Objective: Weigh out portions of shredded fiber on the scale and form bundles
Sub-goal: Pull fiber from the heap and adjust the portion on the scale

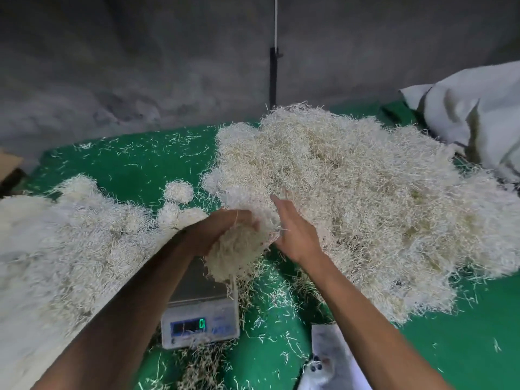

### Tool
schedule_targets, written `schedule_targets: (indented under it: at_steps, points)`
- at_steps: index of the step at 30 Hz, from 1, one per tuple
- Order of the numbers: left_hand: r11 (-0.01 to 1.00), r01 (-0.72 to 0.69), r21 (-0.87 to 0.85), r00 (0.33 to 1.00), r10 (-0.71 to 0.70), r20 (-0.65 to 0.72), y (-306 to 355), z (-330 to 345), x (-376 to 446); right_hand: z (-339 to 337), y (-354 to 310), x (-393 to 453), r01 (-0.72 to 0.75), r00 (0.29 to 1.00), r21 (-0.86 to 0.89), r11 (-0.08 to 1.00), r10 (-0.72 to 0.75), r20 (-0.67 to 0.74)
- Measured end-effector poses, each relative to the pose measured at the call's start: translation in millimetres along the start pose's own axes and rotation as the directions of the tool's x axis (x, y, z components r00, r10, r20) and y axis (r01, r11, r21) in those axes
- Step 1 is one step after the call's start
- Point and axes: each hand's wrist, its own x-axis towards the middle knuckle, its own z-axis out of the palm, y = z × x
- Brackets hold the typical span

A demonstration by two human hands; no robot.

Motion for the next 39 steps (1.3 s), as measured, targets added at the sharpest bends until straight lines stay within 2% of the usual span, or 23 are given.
schedule_targets:
  at_steps: [2,3,5,7,8,10,12,14,17,19,21,23,24,26,27,28,29,30,31,32,34,36,39]
  points:
    - [0.988,0.007,-0.156,0.999,-0.015,-0.051,4,-13,-20,2,-5,13,-0.007,0.978,-0.145,0.989,0.037,0.203]
    - [0.974,-0.035,-0.222,0.997,0.018,-0.078,5,-21,-31,5,-5,17,-0.015,0.967,-0.146,0.989,0.052,0.251]
    - [0.952,-0.090,-0.294,0.990,0.053,-0.132,4,-33,-54,11,-9,23,-0.126,0.951,0.015,0.992,0.116,0.285]
    - [0.952,-0.075,-0.295,0.992,0.040,-0.121,-4,-35,-74,11,-22,34,-0.283,0.924,0.233,0.930,0.200,0.325]
    - [0.972,-0.040,-0.230,0.992,0.011,-0.125,-10,-33,-79,11,-30,39,-0.318,0.914,0.315,0.894,0.201,0.353]
    - [0.995,0.068,0.080,0.987,-0.055,-0.150,-18,-23,-84,10,-50,47,-0.340,0.897,0.400,0.851,0.167,0.409]
    - [0.910,0.174,0.376,0.978,-0.117,-0.171,-26,-12,-83,10,-70,51,-0.334,0.891,0.419,0.844,0.138,0.433]
    - [0.879,0.189,0.438,0.975,-0.114,-0.191,-31,-5,-81,11,-85,53,-0.320,0.895,0.395,0.861,0.139,0.423]
    - [0.966,0.084,0.246,0.974,-0.028,-0.223,-29,-10,-92,9,-78,48,-0.425,0.888,0.408,0.808,0.286,0.359]
    - [0.996,0.012,0.090,0.944,0.019,-0.330,-33,-26,-104,0,-49,39,-0.576,0.817,0.426,0.697,0.496,0.293]
    - [0.996,0.074,-0.057,0.826,-0.093,-0.556,-41,-50,-118,-9,-22,32,-0.611,0.790,0.337,0.716,0.577,0.207]
    - [0.981,0.168,-0.099,0.709,-0.190,-0.679,-59,-68,-120,-14,-18,28,-0.572,0.818,0.255,0.780,0.520,0.246]
    - [0.975,0.187,-0.121,0.696,-0.218,-0.684,-63,-69,-120,-14,-26,29,-0.540,0.829,0.209,0.815,0.472,0.301]
    - [0.967,0.175,-0.184,0.720,-0.253,-0.646,-69,-60,-115,-14,-56,22,-0.430,0.852,0.004,0.903,0.404,0.333]
    - [0.972,0.141,-0.189,0.761,-0.229,-0.607,-69,-52,-118,-14,-74,16,-0.340,0.884,-0.115,0.933,0.359,0.300]
    - [0.989,0.081,-0.122,0.819,-0.136,-0.558,-68,-46,-119,-15,-94,11,-0.240,0.920,-0.179,0.954,0.282,0.273]
    - [0.999,-0.013,-0.042,0.866,-0.010,-0.500,-69,-41,-119,-14,-112,4,-0.159,0.941,-0.128,0.979,0.190,0.279]
    - [0.992,-0.120,-0.041,0.886,0.089,-0.455,-72,-38,-119,-14,-130,-5,-0.131,0.942,0.031,0.991,0.114,0.317]
    - [0.965,-0.187,-0.184,0.889,0.086,-0.450,-73,-37,-117,-11,-147,-14,-0.145,0.925,0.219,0.965,0.054,0.375]
    - [0.904,-0.202,-0.378,0.898,0.017,-0.439,-68,-33,-118,-6,-163,-23,-0.204,0.900,0.371,0.906,0.025,0.434]
    - [0.799,-0.194,-0.569,0.908,-0.073,-0.412,-68,-30,-116,8,-186,-36,-0.297,0.878,0.441,0.847,0.060,0.475]
    - [0.746,-0.178,-0.642,0.881,-0.170,-0.442,-79,-33,-113,18,-191,-37,-0.343,0.907,0.483,0.805,0.151,0.392]
    - [0.808,-0.095,-0.581,0.717,-0.349,-0.603,-112,-47,-118,28,-185,-27,-0.378,0.926,0.606,0.700,0.290,0.243]
